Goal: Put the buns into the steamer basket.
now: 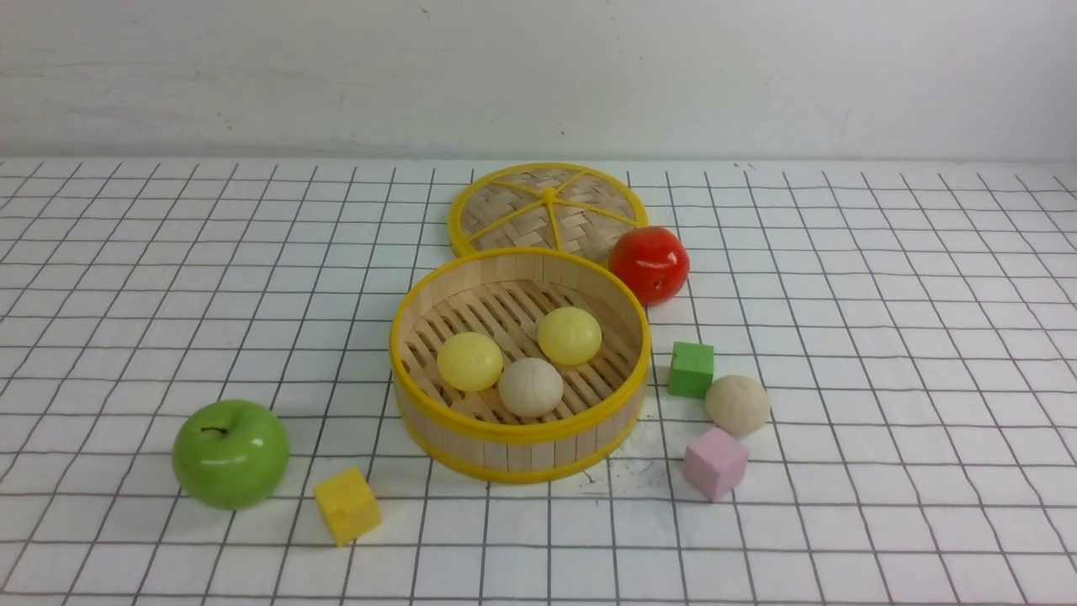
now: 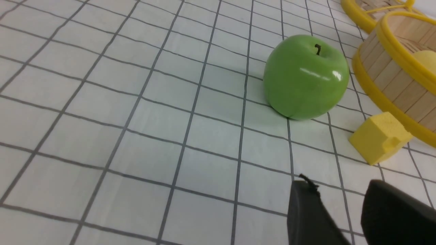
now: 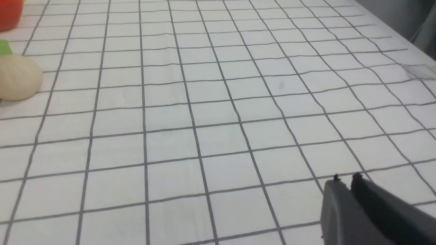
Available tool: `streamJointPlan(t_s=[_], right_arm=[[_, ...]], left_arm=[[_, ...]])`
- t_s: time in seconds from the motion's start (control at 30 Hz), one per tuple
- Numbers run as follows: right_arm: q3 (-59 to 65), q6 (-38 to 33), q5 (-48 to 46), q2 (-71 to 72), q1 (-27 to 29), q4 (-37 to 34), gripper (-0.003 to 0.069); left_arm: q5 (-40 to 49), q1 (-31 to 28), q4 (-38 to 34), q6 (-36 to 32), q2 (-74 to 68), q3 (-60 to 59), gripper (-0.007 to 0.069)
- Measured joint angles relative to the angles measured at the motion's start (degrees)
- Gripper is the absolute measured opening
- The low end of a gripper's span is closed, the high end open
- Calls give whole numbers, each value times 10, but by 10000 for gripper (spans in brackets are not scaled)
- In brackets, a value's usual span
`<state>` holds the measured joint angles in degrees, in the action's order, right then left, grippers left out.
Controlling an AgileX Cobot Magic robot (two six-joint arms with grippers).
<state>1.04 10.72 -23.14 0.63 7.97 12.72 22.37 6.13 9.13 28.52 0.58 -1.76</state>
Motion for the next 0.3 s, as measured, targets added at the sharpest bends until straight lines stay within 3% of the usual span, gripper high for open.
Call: streamJointPlan(t_s=[0.3], right_arm=[[0, 0, 0, 0, 0, 0, 64]], left_arm=[[0, 0, 0, 0, 0, 0, 237]])
